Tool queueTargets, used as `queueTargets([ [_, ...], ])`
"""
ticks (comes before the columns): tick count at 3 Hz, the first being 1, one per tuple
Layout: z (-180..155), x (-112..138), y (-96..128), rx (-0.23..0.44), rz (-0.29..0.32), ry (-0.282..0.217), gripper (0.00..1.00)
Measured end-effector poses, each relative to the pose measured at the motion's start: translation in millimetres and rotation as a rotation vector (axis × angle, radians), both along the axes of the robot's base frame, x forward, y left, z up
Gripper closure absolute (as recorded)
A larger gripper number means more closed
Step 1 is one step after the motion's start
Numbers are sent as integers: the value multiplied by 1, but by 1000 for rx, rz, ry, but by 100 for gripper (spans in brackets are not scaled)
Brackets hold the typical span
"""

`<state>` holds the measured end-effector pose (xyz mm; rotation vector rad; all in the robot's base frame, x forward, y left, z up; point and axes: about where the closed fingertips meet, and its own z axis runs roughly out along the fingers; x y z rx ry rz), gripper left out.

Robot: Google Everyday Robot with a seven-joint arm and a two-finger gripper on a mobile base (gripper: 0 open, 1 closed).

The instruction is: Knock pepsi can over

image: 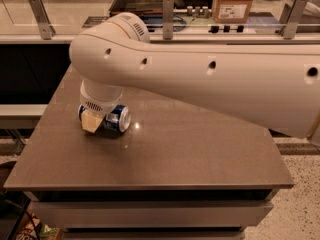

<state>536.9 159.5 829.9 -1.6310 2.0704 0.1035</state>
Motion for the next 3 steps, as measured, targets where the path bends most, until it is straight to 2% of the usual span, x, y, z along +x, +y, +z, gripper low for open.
queueTargets([
  [1, 0, 0, 0, 0, 0, 0, 73],
  [3, 1, -1, 0, 0, 2, -2, 26],
])
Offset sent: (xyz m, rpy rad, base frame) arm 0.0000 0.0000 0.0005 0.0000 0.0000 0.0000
